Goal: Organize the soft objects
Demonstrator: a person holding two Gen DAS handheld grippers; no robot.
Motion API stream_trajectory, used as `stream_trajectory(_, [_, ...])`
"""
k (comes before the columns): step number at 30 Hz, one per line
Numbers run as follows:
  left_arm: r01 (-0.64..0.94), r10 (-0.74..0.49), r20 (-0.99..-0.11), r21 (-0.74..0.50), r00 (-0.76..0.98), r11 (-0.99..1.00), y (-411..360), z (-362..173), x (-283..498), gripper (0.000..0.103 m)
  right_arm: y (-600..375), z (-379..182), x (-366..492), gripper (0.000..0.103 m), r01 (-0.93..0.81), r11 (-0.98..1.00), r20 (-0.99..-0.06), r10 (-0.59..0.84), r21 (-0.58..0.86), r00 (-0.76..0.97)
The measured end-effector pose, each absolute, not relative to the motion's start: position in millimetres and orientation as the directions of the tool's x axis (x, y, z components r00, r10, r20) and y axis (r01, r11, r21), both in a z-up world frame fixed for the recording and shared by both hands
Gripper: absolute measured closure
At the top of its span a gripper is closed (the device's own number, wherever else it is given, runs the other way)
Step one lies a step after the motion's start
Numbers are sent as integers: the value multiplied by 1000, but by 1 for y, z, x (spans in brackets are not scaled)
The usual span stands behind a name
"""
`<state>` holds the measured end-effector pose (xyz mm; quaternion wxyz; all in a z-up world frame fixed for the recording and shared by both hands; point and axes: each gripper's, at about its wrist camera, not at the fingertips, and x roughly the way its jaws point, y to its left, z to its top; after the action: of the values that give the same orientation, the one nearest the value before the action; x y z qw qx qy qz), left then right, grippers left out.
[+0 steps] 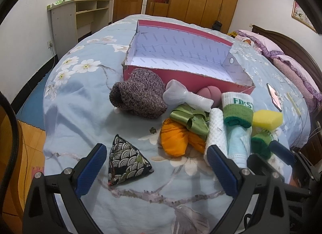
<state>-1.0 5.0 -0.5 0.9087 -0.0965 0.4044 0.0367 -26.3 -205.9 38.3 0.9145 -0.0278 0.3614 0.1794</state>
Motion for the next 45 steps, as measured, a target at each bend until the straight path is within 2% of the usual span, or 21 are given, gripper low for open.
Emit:
stream_trajectory(22, [-131, -40, -750, -167, 660, 977, 9, -3, -3, 1, -206, 34, -25, 27, -349, 933, -685, 312, 89, 659])
stream_trajectory(31, [-95, -3, -709, -98, 706, 991, 10, 13, -2, 1, -202, 42, -22, 27, -387, 918, -676, 336, 81, 656])
stream_trajectory(39, [-99, 4, -724, -89, 690, 991, 19, 13, 20, 1, -190, 47, -13, 27, -433, 901, -666, 345, 37, 662])
stream_trajectory(45, [-119, 18, -712, -93, 702, 989, 25, 13, 35, 6, -192, 49, -1, 27, -432, 901, -661, 346, 37, 666])
